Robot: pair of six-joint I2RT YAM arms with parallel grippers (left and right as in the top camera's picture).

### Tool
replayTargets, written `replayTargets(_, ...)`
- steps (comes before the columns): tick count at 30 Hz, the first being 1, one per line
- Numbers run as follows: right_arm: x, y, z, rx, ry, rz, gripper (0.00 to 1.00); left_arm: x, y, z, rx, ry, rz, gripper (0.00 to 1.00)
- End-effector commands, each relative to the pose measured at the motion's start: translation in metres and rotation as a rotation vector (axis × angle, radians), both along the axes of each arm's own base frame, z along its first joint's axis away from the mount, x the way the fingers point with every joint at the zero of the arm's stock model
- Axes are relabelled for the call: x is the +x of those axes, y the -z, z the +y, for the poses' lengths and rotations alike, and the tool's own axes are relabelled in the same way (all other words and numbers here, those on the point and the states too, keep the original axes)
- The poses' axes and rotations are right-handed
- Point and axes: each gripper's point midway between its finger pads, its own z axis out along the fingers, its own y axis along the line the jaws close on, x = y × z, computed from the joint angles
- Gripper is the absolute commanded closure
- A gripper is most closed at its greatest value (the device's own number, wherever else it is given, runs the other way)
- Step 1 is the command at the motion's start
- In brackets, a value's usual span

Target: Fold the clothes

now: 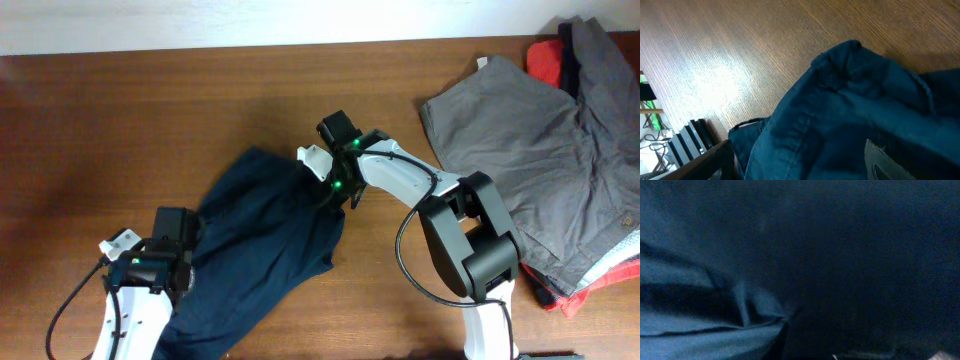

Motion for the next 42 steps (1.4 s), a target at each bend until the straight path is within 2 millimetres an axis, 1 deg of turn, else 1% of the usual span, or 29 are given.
replayTargets(1,0.034,0.016,-0.100,-0.386,0.418,-0.087,0.96,-0.001,-0.001,0.004,0.022,-0.009,-0.002,0.23)
replayTargets(2,0.039,0.009,-0.133,-0.452,0.545,-0.089,0.96,0.001,-0.001,0.004,0.021,-0.009,-0.010,0.27)
replayTargets(3,0.039,0.004,-0.153,-0.479,0.618,-0.079,0.96,0.003,-0.002,0.004,0.020,-0.009,-0.019,0.30)
replayTargets(5,0.033,-0.011,-0.200,-0.521,0.820,-0.024,0.96,0.012,-0.001,0.001,0.008,0.027,-0.040,0.35)
replayTargets(6,0.027,-0.017,-0.217,-0.527,0.893,0.012,0.96,0.020,-0.001,-0.003,-0.010,0.064,-0.052,0.36)
replayTargets(7,0.021,-0.022,-0.229,-0.534,0.932,0.041,0.96,0.029,0.000,-0.009,-0.037,0.110,-0.068,0.37)
replayTargets(8,0.016,-0.024,-0.236,-0.533,0.947,0.070,0.96,0.042,0.001,-0.017,-0.072,0.172,-0.093,0.37)
replayTargets(9,0.003,-0.029,-0.242,-0.529,0.961,0.134,0.96,0.058,0.001,-0.029,-0.119,0.256,-0.127,0.37)
replayTargets(10,-0.010,-0.031,-0.241,-0.536,0.951,0.192,0.96,0.079,-0.001,-0.046,-0.185,0.365,-0.181,0.37)
replayTargets(13,-0.032,-0.033,-0.227,-0.556,0.897,0.279,0.94,0.113,-0.006,-0.085,-0.331,0.550,-0.290,0.37)
replayTargets(15,-0.039,-0.035,-0.220,-0.570,0.870,0.288,0.88,0.128,-0.010,-0.103,-0.391,0.651,-0.340,0.37)
replayTargets(16,-0.041,-0.038,-0.216,-0.571,0.855,0.287,0.82,0.137,-0.013,-0.114,-0.423,0.710,-0.371,0.36)
replayTargets(18,-0.042,-0.047,-0.208,-0.561,0.836,0.264,0.70,0.148,-0.015,-0.125,-0.457,0.761,-0.400,0.36)
replayTargets(19,-0.042,-0.052,-0.206,-0.553,0.831,0.251,0.67,0.152,-0.015,-0.128,-0.472,0.773,-0.400,0.36)
replayTargets(20,-0.042,-0.058,-0.205,-0.543,0.830,0.236,0.44,0.156,-0.015,-0.131,-0.483,0.780,-0.394,0.36)
replayTargets(21,-0.042,-0.072,-0.204,-0.521,0.835,0.208,0.12,0.165,-0.017,-0.137,-0.493,0.837,-0.381,0.35)
replayTargets(22,-0.043,-0.082,-0.204,-0.505,0.841,0.189,0.07,0.172,-0.018,-0.141,-0.499,0.867,-0.374,0.28)
replayTargets(23,-0.043,-0.091,-0.205,-0.488,0.848,0.168,0.01,0.179,-0.020,-0.142,-0.501,0.880,-0.371,0.27)
replayTargets(26,-0.044,-0.111,-0.209,-0.455,0.869,0.125,0.01,0.202,-0.024,-0.150,-0.511,0.939,-0.364,0.27)
replayTargets(28,-0.045,-0.131,-0.213,-0.416,0.894,0.079,0.01,0.224,-0.027,-0.157,-0.511,1.008,-0.361,0.27)
replayTargets(29,-0.046,-0.143,-0.215,-0.391,0.906,0.047,0.01,0.239,-0.025,-0.159,-0.500,1.038,-0.347,0.27)
replayTargets(31,-0.048,-0.160,-0.216,-0.350,0.920,0.001,0.01,0.262,-0.014,-0.162,-0.506,1.054,-0.325,0.27)
replayTargets(32,-0.049,-0.164,-0.216,-0.342,0.912,-0.009,0.01,0.267,-0.010,-0.164,-0.517,1.064,-0.320,0.27)
replayTargets(35,-0.051,-0.174,-0.217,-0.328,0.900,-0.037,0.01,0.287,0.016,-0.176,-0.586,1.089,-0.284,0.27)
replayTargets(36,-0.051,-0.174,-0.217,-0.326,0.901,-0.038,0.01,0.290,0.025,-0.177,-0.595,1.085,-0.269,0.27)
replayTargets(37,-0.052,-0.174,-0.217,-0.328,0.900,-0.036,0.01,0.291,0.039,-0.181,-0.620,1.086,-0.245,0.27)
replayTargets(39,-0.052,-0.174,-0.218,-0.329,0.900,-0.035,0.01,0.287,0.054,-0.190,-0.661,1.095,-0.214,0.27)
replayTargets(41,-0.052,-0.174,-0.218,-0.329,0.900,-0.035,0.01,0.282,0.062,-0.197,-0.678,1.102,-0.187,0.30)
replayTargets(42,-0.052,-0.174,-0.218,-0.329,0.900,-0.035,0.01,0.279,0.065,-0.200,-0.679,1.116,-0.174,0.34)
